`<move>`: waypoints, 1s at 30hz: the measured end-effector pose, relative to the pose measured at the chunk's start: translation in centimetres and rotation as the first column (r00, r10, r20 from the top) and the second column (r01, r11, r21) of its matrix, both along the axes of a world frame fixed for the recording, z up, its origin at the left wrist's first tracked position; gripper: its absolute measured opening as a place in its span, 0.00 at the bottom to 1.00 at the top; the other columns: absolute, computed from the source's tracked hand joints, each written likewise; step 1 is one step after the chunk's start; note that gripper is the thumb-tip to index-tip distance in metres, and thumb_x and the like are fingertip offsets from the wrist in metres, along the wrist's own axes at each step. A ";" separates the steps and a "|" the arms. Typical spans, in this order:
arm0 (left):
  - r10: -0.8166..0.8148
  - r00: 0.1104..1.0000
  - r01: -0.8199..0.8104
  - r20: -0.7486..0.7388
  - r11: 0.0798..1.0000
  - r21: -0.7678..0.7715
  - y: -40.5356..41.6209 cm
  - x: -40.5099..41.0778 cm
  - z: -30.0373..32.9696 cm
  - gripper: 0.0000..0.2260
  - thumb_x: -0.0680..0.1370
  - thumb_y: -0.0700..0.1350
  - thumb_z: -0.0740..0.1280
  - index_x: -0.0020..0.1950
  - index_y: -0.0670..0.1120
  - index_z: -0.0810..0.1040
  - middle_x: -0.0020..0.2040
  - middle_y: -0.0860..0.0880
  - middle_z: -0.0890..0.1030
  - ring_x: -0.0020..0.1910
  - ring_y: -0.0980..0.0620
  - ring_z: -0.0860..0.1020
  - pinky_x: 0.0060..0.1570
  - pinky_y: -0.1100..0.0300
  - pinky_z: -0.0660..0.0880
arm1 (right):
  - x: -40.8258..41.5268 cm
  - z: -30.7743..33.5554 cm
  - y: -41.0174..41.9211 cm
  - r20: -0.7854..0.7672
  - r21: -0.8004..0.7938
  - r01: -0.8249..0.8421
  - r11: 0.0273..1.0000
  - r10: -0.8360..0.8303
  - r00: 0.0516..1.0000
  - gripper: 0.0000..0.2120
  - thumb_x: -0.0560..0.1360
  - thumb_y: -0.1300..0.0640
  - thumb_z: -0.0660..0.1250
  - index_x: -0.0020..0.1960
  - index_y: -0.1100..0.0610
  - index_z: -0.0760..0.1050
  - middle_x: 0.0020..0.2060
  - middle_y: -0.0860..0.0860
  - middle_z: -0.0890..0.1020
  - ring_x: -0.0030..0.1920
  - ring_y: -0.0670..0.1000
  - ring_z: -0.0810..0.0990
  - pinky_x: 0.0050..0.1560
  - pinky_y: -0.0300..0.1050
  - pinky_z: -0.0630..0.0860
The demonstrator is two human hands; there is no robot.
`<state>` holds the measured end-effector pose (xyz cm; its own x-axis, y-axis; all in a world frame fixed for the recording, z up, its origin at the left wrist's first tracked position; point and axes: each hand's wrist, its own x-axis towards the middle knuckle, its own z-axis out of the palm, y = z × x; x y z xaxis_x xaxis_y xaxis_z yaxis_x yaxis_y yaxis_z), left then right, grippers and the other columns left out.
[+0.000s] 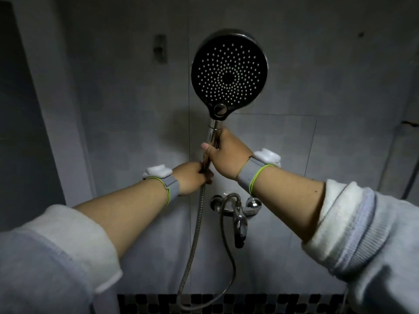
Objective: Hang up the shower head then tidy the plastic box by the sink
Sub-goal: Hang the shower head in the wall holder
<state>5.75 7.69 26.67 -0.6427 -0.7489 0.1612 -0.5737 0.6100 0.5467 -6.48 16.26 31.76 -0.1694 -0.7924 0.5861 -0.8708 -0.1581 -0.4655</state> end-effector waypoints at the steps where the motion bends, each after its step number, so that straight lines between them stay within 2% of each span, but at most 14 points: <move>1: 0.003 1.000 -0.003 0.002 1.000 -0.030 -0.1 0.4 0.8 0.14 0.80 0.56 0.62 0.59 0.52 0.80 0.48 0.58 0.85 0.49 0.58 0.81 0.51 0.61 0.75 | 0.3 0.7 -0.2 -0.016 -0.012 -0.004 1.000 0.003 1.000 0.13 0.78 0.47 0.65 0.57 0.55 0.70 0.49 0.54 0.80 0.51 0.57 0.79 0.46 0.46 0.70; 3: 0.016 1.000 -0.014 0.019 0.995 -0.098 -0.3 1.0 2.5 0.13 0.81 0.55 0.61 0.59 0.51 0.79 0.47 0.57 0.83 0.40 0.63 0.78 0.39 0.64 0.70 | 0.9 1.9 -0.7 -0.052 -0.038 -0.011 0.999 0.009 0.999 0.15 0.78 0.47 0.65 0.58 0.56 0.70 0.50 0.55 0.81 0.52 0.58 0.79 0.47 0.47 0.72; 5: 0.021 0.999 -0.017 0.027 0.988 -0.153 -0.8 1.5 4.1 0.14 0.82 0.54 0.59 0.59 0.49 0.79 0.50 0.54 0.84 0.37 0.63 0.75 0.35 0.65 0.68 | 1.5 3.3 -1.1 -0.085 -0.066 -0.012 0.998 0.006 0.996 0.17 0.78 0.46 0.64 0.59 0.56 0.70 0.51 0.55 0.81 0.51 0.58 0.80 0.47 0.47 0.71; 8: 0.018 0.999 -0.012 0.027 0.978 -0.210 -2.1 2.4 6.5 0.14 0.82 0.53 0.59 0.61 0.47 0.78 0.53 0.51 0.85 0.39 0.58 0.77 0.37 0.64 0.70 | 2.4 5.6 -2.0 -0.119 -0.098 -0.016 0.995 0.005 0.993 0.18 0.78 0.45 0.64 0.60 0.57 0.70 0.50 0.55 0.81 0.50 0.57 0.80 0.46 0.45 0.69; 12: 0.016 0.999 -0.007 0.030 0.958 -0.287 -4.1 3.8 9.9 0.15 0.82 0.52 0.59 0.60 0.46 0.79 0.54 0.50 0.85 0.51 0.49 0.81 0.53 0.56 0.76 | 3.7 9.1 -3.2 -0.176 -0.136 -0.030 0.990 0.006 0.984 0.17 0.80 0.45 0.62 0.59 0.57 0.73 0.50 0.52 0.81 0.50 0.55 0.80 0.45 0.43 0.68; 14: 0.018 0.999 -0.007 0.032 0.948 -0.317 -5.6 4.5 11.6 0.15 0.82 0.51 0.59 0.58 0.45 0.81 0.54 0.49 0.85 0.54 0.47 0.81 0.57 0.54 0.75 | 4.4 10.9 -4.0 -0.205 -0.167 -0.049 0.985 0.014 0.979 0.15 0.80 0.47 0.62 0.59 0.56 0.74 0.48 0.48 0.78 0.48 0.52 0.78 0.46 0.41 0.65; 19: 0.006 1.000 0.005 0.028 0.931 -0.366 -8.0 5.7 15.2 0.16 0.83 0.51 0.59 0.56 0.43 0.83 0.54 0.45 0.84 0.51 0.44 0.80 0.54 0.55 0.75 | 5.9 14.6 -6.0 -0.249 -0.205 -0.059 0.977 0.006 0.968 0.05 0.81 0.49 0.61 0.51 0.50 0.72 0.39 0.43 0.74 0.44 0.48 0.74 0.44 0.40 0.65; 21: 0.027 0.999 -0.013 0.031 0.920 -0.392 -9.3 6.2 16.4 0.18 0.82 0.52 0.60 0.56 0.41 0.82 0.54 0.43 0.82 0.52 0.42 0.79 0.53 0.55 0.75 | 6.5 15.9 -7.4 -0.255 -0.228 -0.038 0.973 -0.022 0.967 0.07 0.81 0.48 0.62 0.54 0.51 0.71 0.37 0.42 0.73 0.41 0.47 0.73 0.42 0.40 0.65; 23: 0.033 0.999 -0.013 0.039 0.905 -0.425 -11.7 6.8 18.1 0.18 0.83 0.53 0.59 0.52 0.40 0.81 0.50 0.42 0.80 0.49 0.42 0.79 0.48 0.56 0.73 | 7.4 17.6 -9.2 -0.245 -0.268 -0.014 0.963 -0.054 0.968 0.16 0.80 0.46 0.63 0.62 0.55 0.69 0.41 0.46 0.77 0.41 0.48 0.77 0.41 0.41 0.68; 25: 0.031 0.998 -0.006 0.052 0.906 -0.423 -12.6 6.8 18.7 0.18 0.83 0.54 0.59 0.49 0.41 0.79 0.47 0.43 0.80 0.46 0.43 0.78 0.46 0.56 0.72 | 7.4 18.7 -9.4 -0.249 -0.255 0.018 0.967 -0.083 0.965 0.20 0.79 0.45 0.64 0.64 0.57 0.67 0.45 0.48 0.78 0.44 0.51 0.80 0.43 0.42 0.70; 30: -0.023 1.000 0.024 0.007 0.911 -0.412 -15.0 6.8 19.8 0.19 0.82 0.54 0.59 0.51 0.40 0.81 0.47 0.44 0.80 0.45 0.45 0.78 0.44 0.57 0.71 | 8.1 20.9 -10.3 -0.311 -0.223 0.056 0.973 -0.126 0.942 0.12 0.80 0.47 0.63 0.58 0.53 0.69 0.46 0.48 0.75 0.47 0.50 0.76 0.46 0.41 0.67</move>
<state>12.50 -7.27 46.42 -0.6601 -0.6009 0.4508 -0.5572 0.7941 0.2426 1.60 6.00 52.70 -0.0103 -0.6368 0.7710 -0.9832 -0.1342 -0.1240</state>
